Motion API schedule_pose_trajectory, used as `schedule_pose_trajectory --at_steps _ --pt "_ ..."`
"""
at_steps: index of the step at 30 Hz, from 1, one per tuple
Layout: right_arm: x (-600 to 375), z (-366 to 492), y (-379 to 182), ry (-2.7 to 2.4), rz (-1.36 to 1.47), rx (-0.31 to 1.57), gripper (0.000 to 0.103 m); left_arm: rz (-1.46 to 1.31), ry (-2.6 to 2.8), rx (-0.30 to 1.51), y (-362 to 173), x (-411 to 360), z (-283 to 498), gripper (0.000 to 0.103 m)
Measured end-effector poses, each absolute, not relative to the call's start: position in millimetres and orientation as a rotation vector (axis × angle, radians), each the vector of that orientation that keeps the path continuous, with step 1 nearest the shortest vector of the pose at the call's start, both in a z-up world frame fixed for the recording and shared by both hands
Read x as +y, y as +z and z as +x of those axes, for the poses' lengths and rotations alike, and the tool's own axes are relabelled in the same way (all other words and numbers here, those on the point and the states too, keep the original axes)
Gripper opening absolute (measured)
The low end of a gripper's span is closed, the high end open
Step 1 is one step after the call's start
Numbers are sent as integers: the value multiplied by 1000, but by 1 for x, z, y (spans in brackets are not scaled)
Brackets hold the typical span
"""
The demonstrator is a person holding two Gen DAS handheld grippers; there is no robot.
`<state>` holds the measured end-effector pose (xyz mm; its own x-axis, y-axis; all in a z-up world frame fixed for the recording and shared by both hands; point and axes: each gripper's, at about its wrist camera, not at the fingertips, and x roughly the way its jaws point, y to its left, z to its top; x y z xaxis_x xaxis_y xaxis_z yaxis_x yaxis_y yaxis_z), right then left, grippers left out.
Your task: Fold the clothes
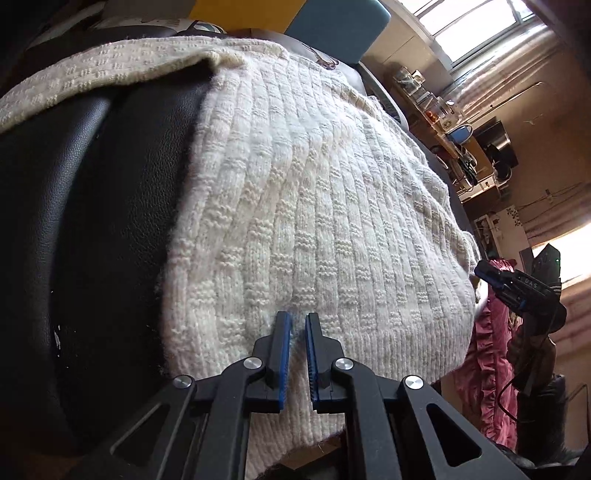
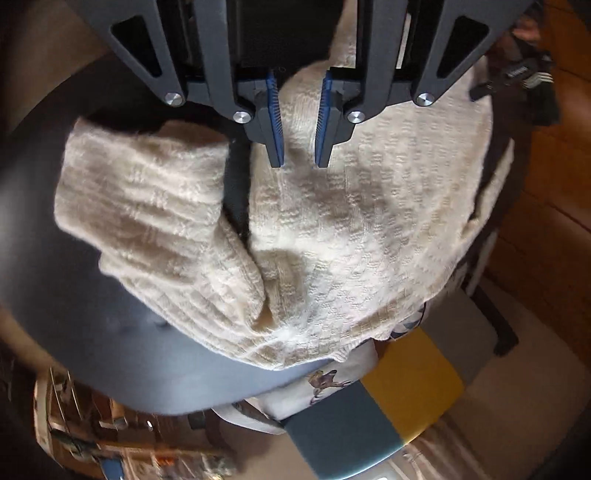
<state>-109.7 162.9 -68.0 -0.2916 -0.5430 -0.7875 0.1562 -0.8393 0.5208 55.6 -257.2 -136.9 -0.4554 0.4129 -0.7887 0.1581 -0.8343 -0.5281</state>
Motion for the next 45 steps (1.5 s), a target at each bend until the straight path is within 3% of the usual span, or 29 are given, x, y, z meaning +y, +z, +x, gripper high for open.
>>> schedule_pose_trajectory --at_steps 2,7,9,12,20,22,27,33,36,42,45 --pt "176 -107 -84 -2072 1560 -662 17 -1552 2416 -844 -135 -258 56 9" --pt "175 -90 -116 -1941 1590 -814 23 -1502 2421 -652 -112 -231 52 11" --pt "167 -88 -126 -1884 1579 -866 23 -1482 2383 -596 -106 -214 47 17" --pt "157 -90 -132 -1774 1529 -979 23 -1478 2348 -465 -103 -181 39 19" --pt "168 -87 -61 -1557 1145 -1157 24 -1532 2265 -170 -118 -111 22 23" --pt "175 -87 -42 -1636 1134 -1095 24 -1523 2261 -134 -119 -105 21 28" --pt "196 -87 -65 -1911 1373 -923 28 -1528 2245 -254 -122 -119 19 29" --pt "201 -85 -143 -1800 1526 -1079 28 -1535 2232 -404 -126 -139 20 27" --pt "175 -90 -159 -1527 1464 -1209 28 -1536 2241 -405 -127 -138 21 27" --pt "198 -104 -112 -1334 1091 -1421 28 -1543 2268 -359 -124 -127 22 27" --pt "238 -104 -77 -1446 969 -1416 28 -1538 2271 -352 -123 -129 21 27"
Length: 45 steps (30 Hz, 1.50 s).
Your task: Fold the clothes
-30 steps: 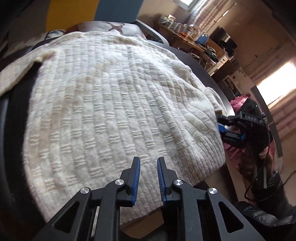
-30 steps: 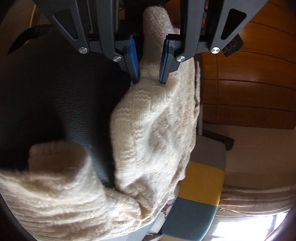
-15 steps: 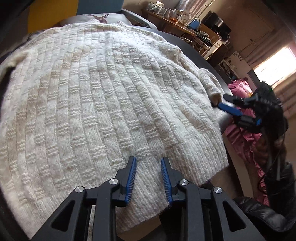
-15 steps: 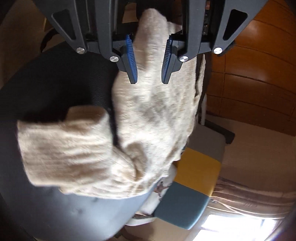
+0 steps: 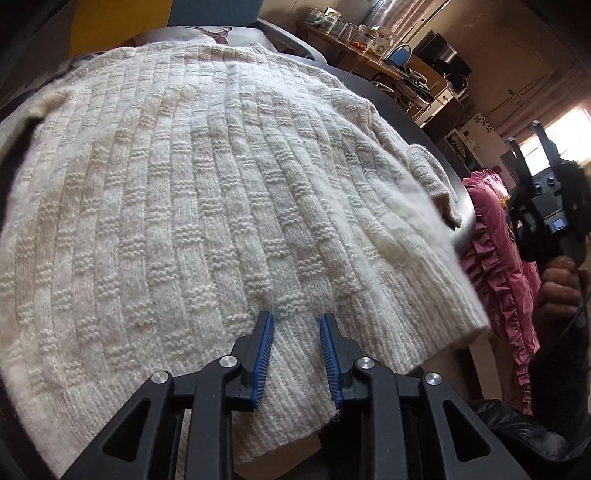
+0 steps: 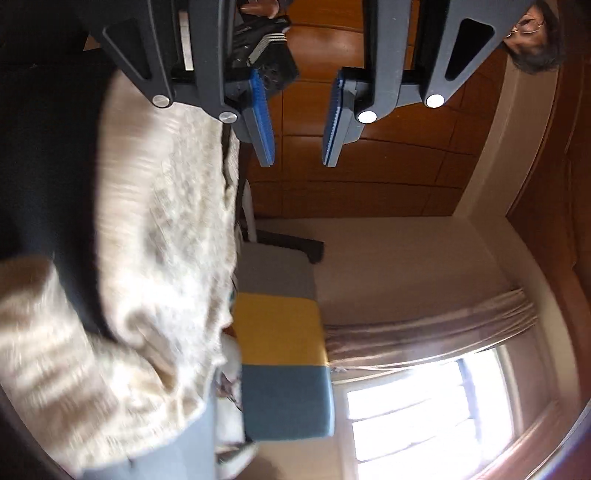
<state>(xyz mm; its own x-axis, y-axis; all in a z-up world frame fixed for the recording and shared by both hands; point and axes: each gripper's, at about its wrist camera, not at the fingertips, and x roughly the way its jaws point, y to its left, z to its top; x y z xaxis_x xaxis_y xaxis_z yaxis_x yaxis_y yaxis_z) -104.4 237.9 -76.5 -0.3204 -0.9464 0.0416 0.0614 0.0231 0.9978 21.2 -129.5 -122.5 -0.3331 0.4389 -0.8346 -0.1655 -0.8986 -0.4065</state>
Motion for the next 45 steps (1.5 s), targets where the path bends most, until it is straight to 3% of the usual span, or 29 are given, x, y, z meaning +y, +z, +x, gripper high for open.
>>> schedule_pose_trajectory --at_steps 2,6,9,13,17,21,25,27,29,38,44,45 --pt "251 -103 -60 -1599 996 -1330 28 -1531 2269 -384 -124 -130 20 27" --pt "244 -100 -41 -1978 1214 -978 30 -1513 2266 -473 -126 -137 21 27" --pt "196 -90 -56 -1967 1310 -746 30 -1468 2277 -586 -116 -156 23 27" --pt "128 -83 -75 -1900 1393 -505 30 -1370 2477 -762 -89 -241 37 28" --pt "69 -84 -80 -1841 1426 -316 30 -1391 2805 -939 -76 -379 75 30" --pt "31 -85 -81 -1807 1429 -224 29 -1457 3025 -1271 -85 -522 125 36" --pt "-5 -96 -85 -1783 1455 -192 29 -1418 3001 -1452 -100 -590 137 46" --pt "-25 -102 -89 -1772 1469 -172 29 -1396 2984 -1538 -107 -623 142 56" --pt "-42 -107 -91 -1762 1476 -147 30 -1401 2956 -1589 -119 -642 136 56" --pt "-118 -140 -70 -1768 1385 -27 29 -1493 2988 -1493 -137 -665 95 57" --pt "-162 -173 -58 -1817 1322 -6 29 -1583 3006 -1246 -135 -646 67 57" --pt "-166 -179 -57 -1827 1309 1 29 -1608 3020 -1182 -135 -641 62 49"
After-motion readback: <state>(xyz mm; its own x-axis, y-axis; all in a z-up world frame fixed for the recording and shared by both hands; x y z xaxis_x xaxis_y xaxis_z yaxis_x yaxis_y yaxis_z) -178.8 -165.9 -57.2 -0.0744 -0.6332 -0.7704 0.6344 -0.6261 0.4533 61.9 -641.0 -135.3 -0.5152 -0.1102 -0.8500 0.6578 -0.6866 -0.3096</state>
